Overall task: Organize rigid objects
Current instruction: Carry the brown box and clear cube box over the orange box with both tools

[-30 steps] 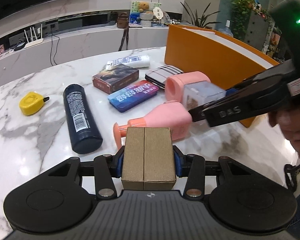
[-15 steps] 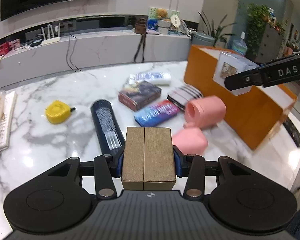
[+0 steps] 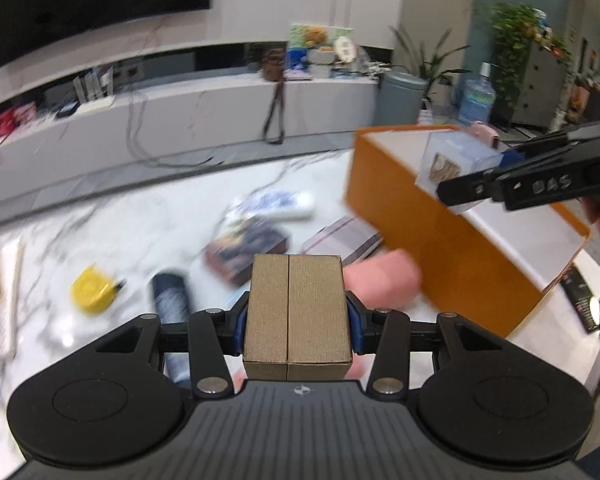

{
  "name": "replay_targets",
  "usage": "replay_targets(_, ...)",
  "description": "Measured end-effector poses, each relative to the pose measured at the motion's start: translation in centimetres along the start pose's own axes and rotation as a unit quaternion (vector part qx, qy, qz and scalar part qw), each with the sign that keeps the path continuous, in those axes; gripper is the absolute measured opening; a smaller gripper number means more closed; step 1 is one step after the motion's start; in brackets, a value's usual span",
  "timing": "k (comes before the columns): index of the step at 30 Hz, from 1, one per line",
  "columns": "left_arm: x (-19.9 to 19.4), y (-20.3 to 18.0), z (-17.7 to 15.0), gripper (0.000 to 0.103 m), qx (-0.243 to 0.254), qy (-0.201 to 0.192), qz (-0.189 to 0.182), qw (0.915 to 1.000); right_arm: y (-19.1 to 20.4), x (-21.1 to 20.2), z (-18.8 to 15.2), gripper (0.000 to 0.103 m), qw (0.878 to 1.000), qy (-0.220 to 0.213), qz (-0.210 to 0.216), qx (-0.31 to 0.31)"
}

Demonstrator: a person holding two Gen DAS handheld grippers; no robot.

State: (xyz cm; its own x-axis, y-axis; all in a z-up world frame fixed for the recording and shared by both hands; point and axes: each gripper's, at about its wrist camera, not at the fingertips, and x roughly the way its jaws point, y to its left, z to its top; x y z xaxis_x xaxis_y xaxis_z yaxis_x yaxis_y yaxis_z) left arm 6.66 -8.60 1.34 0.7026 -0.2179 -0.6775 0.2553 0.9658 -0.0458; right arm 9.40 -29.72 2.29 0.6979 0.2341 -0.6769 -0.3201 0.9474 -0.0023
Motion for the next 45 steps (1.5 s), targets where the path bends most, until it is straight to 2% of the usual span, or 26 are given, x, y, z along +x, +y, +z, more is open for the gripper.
replay_targets(5, 2.0, -4.2, 3.3, 0.052, 0.032, -0.002, -0.038, 0.9988, -5.0, -1.3, -0.5, 0.053, 0.999, -0.012, -0.031, 0.026)
replay_targets(10, 4.6, -7.7, 5.6, 0.052, 0.059, -0.004, -0.062, 0.9963, -9.7, -2.5, -2.0, 0.053, 0.997, -0.001, -0.052, 0.052)
replay_targets(18, 8.1, -12.6, 7.8, 0.052, 0.099, 0.008, -0.107, 0.9893, -14.1, -2.1, -3.9, 0.053, 0.995, 0.028, -0.063, 0.079)
replay_targets(24, 10.7, -15.3, 8.0, 0.051, 0.148, 0.033, -0.121, 0.9809, -14.5, -0.9, -4.8, 0.053, 0.994, 0.060, -0.064, 0.065)
replay_targets(27, 11.8, -16.0, 8.1, 0.051, 0.152, 0.034, -0.135, 0.9786, -14.6, -0.3, -5.5, 0.053, 0.992, 0.084, -0.074, 0.052)
replay_targets(30, 12.5, -16.6, 7.8, 0.051, 0.160, 0.042, -0.132, 0.9773, -14.9, 0.0, -6.0, 0.053, 0.991, 0.096, -0.076, 0.053)
replay_targets(36, 14.5, -16.2, 6.7, 0.051, 0.153, 0.094, -0.126, 0.9756, -14.5, 0.9, -6.9, 0.053, 0.989, 0.125, -0.065, 0.039)
replay_targets(40, 15.0, -16.2, 6.0, 0.051, 0.169, 0.116, -0.119, 0.9716, -13.9, 1.7, -7.3, 0.053, 0.987, 0.150, -0.055, 0.021)
replay_targets(45, 15.1, -17.1, 5.8, 0.051, 0.223, 0.137, -0.124, 0.9569, -12.6, 2.3, -7.9, 0.053, 0.983, 0.182, -0.031, -0.010)
